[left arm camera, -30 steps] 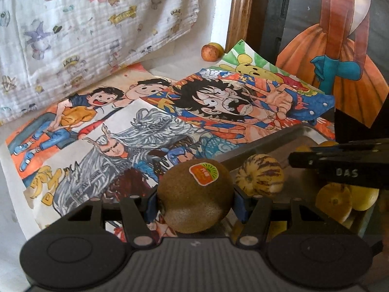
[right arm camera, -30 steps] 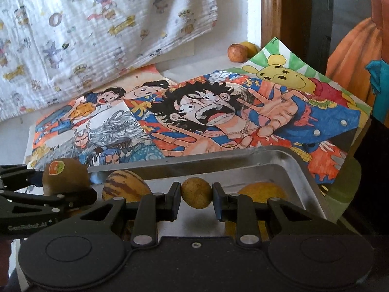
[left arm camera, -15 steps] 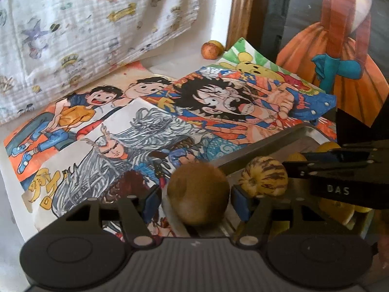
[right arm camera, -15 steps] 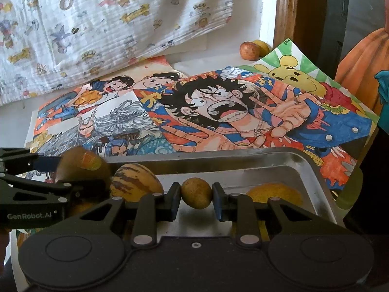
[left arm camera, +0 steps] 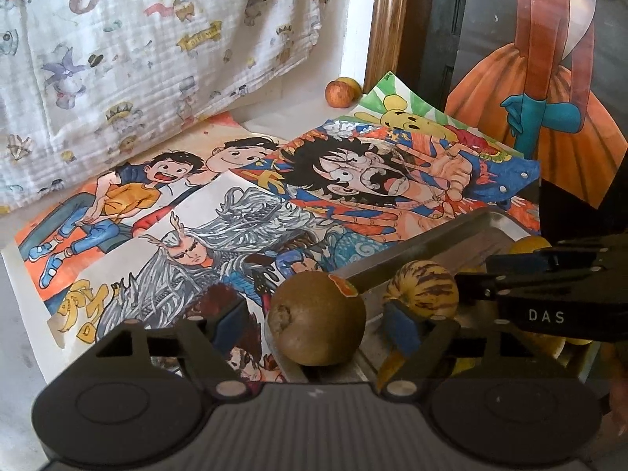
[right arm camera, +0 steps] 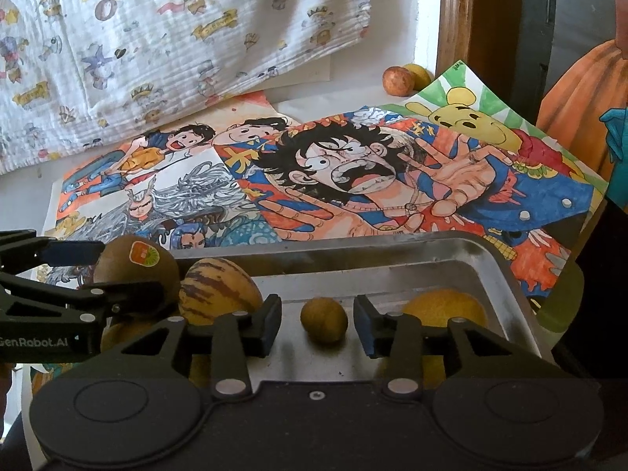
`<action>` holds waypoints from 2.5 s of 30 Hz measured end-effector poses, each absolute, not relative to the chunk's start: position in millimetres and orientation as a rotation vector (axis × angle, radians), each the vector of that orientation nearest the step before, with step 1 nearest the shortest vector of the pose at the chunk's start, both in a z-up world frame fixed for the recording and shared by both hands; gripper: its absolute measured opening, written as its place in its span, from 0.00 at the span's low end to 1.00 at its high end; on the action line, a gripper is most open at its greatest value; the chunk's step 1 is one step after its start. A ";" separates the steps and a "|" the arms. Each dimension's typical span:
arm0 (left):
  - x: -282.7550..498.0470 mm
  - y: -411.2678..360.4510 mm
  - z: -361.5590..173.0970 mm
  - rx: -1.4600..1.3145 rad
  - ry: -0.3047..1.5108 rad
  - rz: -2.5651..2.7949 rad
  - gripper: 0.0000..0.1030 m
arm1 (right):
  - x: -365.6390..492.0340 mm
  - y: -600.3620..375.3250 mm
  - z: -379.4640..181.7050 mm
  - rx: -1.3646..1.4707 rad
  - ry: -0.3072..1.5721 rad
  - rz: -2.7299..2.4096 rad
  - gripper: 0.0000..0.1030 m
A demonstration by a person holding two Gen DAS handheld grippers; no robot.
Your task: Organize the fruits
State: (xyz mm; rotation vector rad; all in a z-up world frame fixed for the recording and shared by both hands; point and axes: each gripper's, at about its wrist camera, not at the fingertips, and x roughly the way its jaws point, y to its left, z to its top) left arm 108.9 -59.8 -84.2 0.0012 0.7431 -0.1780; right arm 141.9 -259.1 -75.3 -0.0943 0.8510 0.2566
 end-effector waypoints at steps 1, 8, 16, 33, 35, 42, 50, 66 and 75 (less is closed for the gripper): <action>107.1 -59.3 -82.7 0.001 0.738 -0.176 0.81 | 140.3 -258.8 -73.3 -0.091 0.846 0.255 0.48; 86.6 -47.2 -57.3 0.013 0.647 -0.129 0.99 | 112.3 -271.1 -27.9 0.001 0.722 0.217 0.99; 64.5 -32.1 -38.0 -0.002 0.633 -0.100 1.00 | 68.8 -276.6 12.2 0.068 0.690 0.201 0.99; 8.5 -21.2 -30.0 -0.021 0.646 -0.092 1.00 | -8.0 -257.5 14.5 0.077 0.715 0.195 0.99; 6.5 -21.4 -28.6 -0.017 0.637 -0.090 1.00 | -9.4 -257.0 15.5 0.074 0.711 0.195 0.99; 3.9 -22.4 -26.5 -0.010 0.627 -0.090 1.00 | -9.8 -257.4 16.7 0.072 0.706 0.201 0.99; 3.8 -22.4 -25.7 -0.008 0.628 -0.089 1.00 | -10.1 -256.8 16.9 0.076 0.708 0.203 0.99; 3.0 -22.5 -25.4 -0.003 0.624 -0.089 1.00 | -9.7 -257.0 16.4 0.074 0.709 0.203 0.99; 3.8 -23.4 -25.7 0.007 0.625 -0.095 1.00 | -9.4 -256.9 16.3 0.075 0.708 0.203 0.99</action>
